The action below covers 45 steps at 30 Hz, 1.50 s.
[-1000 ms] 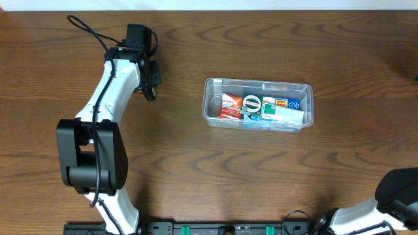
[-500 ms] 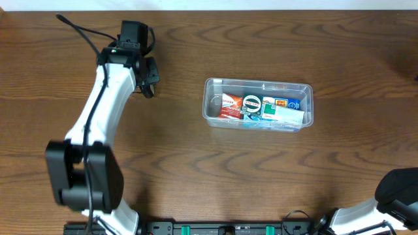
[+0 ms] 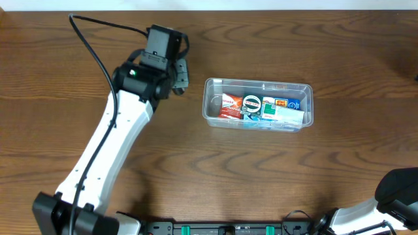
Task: Pack container
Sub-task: 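Lift the bottle and carry it right over the container's left end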
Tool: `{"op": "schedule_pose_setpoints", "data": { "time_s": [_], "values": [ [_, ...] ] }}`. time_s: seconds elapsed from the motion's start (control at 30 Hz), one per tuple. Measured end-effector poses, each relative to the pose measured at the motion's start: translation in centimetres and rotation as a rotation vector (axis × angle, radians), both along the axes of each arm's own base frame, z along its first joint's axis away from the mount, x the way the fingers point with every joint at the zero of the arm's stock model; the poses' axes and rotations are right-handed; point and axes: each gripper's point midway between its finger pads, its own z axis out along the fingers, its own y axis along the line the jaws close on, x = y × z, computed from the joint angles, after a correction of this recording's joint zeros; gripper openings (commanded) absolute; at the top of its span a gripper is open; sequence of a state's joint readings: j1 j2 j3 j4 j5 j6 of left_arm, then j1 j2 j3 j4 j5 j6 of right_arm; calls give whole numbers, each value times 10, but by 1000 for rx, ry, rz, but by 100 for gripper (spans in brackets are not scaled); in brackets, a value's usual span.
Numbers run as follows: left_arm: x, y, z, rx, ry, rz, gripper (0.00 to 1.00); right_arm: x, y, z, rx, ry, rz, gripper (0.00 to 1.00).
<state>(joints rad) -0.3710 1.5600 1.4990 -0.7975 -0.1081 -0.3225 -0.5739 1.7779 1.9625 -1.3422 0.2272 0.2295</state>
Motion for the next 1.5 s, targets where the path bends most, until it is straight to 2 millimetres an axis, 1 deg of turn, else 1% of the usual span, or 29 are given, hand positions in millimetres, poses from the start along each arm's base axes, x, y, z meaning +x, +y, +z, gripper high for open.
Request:
{"op": "schedule_pose_setpoints", "data": {
  "time_s": [0.13, 0.33, 0.4, 0.63, 0.77, 1.0, 1.17, 1.33, 1.5],
  "values": [
    [-10, -21, 9, -20, -21, -42, 32, 0, 0, 0, 0, 0, 0, 99],
    [-24, -55, 10, -26, -24, -130, 32, 0, 0, 0, 0, 0, 0, 99],
    [-26, -63, 12, -31, -31, -150, 32, 0, 0, 0, 0, 0, 0, 99],
    [-30, -75, 9, -33, -30, -176, 32, 0, 0, 0, 0, 0, 0, 99],
    [-30, -83, -1, -24, -4, -187, 32, 0, 0, 0, 0, 0, 0, 99],
    [-26, -96, -24, -8, 33, -201, 32, 0, 0, 0, 0, 0, 0, 99],
    [-21, -100, -37, 2, 52, -202, 32, 0, 0, 0, 0, 0, 0, 99],
    [-15, -104, -58, 20, 86, -201, 32, 0, 0, 0, 0, 0, 0, 99],
    [-10, -108, -73, 33, 108, -201, 32, 0, 0, 0, 0, 0, 0, 99]
  ]
}}
